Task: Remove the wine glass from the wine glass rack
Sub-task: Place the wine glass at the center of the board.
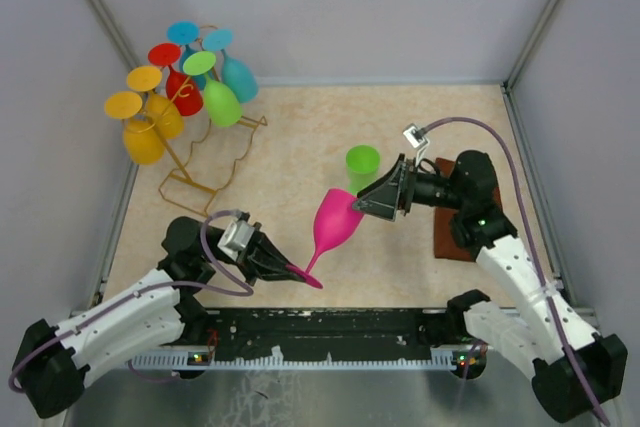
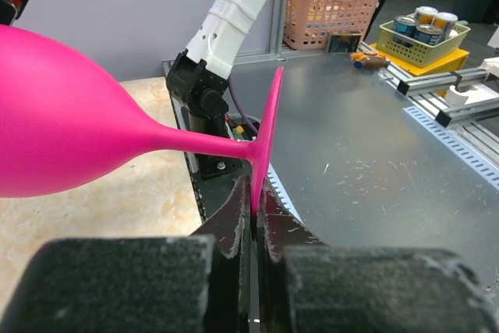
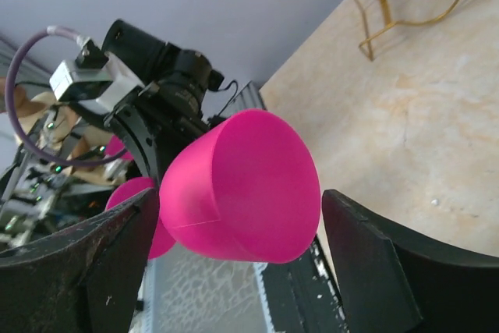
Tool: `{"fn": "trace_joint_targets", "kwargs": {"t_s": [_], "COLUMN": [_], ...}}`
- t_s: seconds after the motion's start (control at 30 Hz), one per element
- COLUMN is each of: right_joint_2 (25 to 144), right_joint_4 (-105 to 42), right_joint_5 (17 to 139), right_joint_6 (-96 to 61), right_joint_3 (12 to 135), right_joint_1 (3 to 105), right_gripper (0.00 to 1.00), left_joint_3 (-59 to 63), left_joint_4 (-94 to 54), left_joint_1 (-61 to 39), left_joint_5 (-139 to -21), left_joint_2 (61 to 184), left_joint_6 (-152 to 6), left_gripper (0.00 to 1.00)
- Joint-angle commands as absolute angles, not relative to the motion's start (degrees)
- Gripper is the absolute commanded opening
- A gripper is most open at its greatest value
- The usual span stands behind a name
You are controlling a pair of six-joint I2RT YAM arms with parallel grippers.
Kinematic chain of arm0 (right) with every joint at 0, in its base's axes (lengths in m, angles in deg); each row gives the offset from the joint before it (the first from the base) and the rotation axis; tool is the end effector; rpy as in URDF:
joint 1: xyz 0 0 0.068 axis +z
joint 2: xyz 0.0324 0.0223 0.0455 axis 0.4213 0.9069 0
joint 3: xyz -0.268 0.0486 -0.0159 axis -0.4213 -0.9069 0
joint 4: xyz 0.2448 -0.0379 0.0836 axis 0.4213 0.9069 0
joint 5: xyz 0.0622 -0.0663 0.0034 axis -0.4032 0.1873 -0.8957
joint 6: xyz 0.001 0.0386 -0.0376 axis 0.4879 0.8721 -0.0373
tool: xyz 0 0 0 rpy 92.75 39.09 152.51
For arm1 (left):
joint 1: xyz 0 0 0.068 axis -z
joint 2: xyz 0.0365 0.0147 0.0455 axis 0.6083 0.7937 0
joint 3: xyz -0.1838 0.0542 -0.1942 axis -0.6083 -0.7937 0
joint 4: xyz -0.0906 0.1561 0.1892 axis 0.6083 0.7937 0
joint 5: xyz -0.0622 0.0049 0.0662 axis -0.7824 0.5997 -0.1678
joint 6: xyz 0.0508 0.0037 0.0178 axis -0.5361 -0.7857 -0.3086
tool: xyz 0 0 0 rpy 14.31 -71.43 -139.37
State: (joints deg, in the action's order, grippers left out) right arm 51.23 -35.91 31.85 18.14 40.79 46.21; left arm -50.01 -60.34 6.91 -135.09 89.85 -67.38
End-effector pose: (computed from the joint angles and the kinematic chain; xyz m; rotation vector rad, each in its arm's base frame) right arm 0.1639 0.0944 0.3466 -0.4920 1.7625 1.5541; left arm 0.0916 -0.1343 0.2858 1.3200 0.9232 -1.5247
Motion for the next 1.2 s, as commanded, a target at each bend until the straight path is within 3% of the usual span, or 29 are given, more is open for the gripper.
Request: {"fn": "trace_joint_targets", "kwargs": {"t_s": [0.0,0.17,0.33,0.73,0.9,1.07,1.17], "right_joint_2": [53.3,54.7,54.7,53.6,51.7,51.2,51.3], "right_joint_4": [-51.0,-68.5,-69.6,-58.6,-48.9,-41.9,-42.7], "right_joint_5": [19.8,11.4,6.8,5.7,8.5,12.0,12.9], "right_joint_6": [25.3,35.3,35.6,24.3,17.2,13.0,14.4], "right_joint_3": [39.9,37.0,37.3,40.2,41.9,43.5,43.1], "right_joint_1": [46.3,46.7,47.3,54.4,54.4,54.1,53.2], "right_gripper": [0.83,0.81,0.71,0.45,0.4,0.47,0.41], "left_joint_3": [-49.6,-49.8,-46.1,-45.2,-44.6,-44.5,-44.4], "left_joint_4": [-67.6,-66.3,-42.1,-42.4,-36.8,-34.7,-33.1], "left_joint_1": [7.2,7.1,7.2,7.2,7.2,7.2,7.2], "left_joint_5": [-137.6,-138.3,-136.5,-137.0,-135.3,-135.5,-135.7], "left_joint_2": [90.9,90.8,86.9,87.4,85.8,84.4,83.7], "left_joint_6": [-64.1,-66.3,-81.5,-81.9,-85.2,-85.8,-86.4], "left_gripper": [0.0,0.0,0.0,0.0,0.0,0.0,0.0]}}
